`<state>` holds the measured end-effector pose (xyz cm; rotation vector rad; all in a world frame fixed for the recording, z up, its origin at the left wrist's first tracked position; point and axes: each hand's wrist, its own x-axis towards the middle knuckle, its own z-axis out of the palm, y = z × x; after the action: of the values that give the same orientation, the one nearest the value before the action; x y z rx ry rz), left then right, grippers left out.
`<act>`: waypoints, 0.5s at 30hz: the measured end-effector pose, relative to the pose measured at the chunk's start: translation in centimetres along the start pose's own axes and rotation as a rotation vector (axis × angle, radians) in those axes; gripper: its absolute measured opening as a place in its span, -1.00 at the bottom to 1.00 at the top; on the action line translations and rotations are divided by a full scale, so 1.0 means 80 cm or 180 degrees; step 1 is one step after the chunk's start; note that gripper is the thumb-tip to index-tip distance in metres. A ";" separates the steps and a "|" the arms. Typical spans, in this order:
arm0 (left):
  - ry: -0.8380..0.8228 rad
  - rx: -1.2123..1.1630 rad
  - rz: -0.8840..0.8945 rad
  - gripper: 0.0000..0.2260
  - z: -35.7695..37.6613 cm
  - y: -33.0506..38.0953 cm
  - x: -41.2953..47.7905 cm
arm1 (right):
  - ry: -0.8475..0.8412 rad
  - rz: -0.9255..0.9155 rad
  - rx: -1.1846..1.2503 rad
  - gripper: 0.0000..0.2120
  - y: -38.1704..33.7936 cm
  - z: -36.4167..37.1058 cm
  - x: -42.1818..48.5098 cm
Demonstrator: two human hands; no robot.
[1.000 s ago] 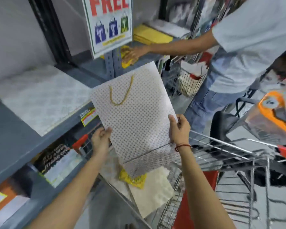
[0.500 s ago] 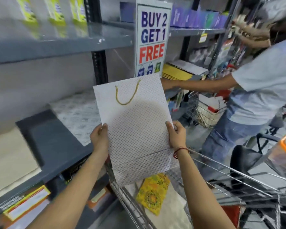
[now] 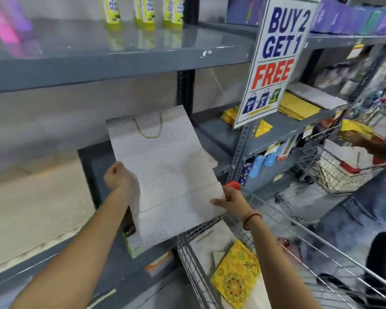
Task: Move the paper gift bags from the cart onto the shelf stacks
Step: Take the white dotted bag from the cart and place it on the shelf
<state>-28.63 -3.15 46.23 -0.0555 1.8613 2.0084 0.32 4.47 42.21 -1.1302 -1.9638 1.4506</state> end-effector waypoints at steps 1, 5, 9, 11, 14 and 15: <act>0.0041 0.0041 -0.0082 -0.71 0.007 0.005 0.014 | 0.0092 -0.0011 -0.0071 -0.81 0.001 0.001 0.016; -0.0406 0.0801 -0.0090 -0.68 0.031 0.017 0.041 | 0.0805 0.0052 -0.0138 -0.76 -0.011 -0.005 0.086; -0.0828 0.1899 0.0249 -0.74 0.046 -0.011 0.030 | 0.1055 0.0082 -0.0403 -0.69 -0.030 -0.014 0.157; -0.1050 0.2130 0.0368 -0.76 0.048 -0.028 0.022 | 0.1123 0.0234 -0.0427 -0.64 -0.030 -0.009 0.185; -0.1221 0.2863 0.0658 -0.56 0.047 -0.040 0.018 | 0.1203 0.0426 -0.0607 -0.56 -0.029 0.000 0.214; -0.1232 0.3095 0.0795 -0.46 0.048 -0.042 0.018 | 0.1175 0.0443 -0.0787 -0.56 -0.027 0.002 0.221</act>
<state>-28.00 1.03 43.06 0.7951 2.4086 0.9303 -10.54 18.62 42.16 -1.5456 -1.8608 0.9873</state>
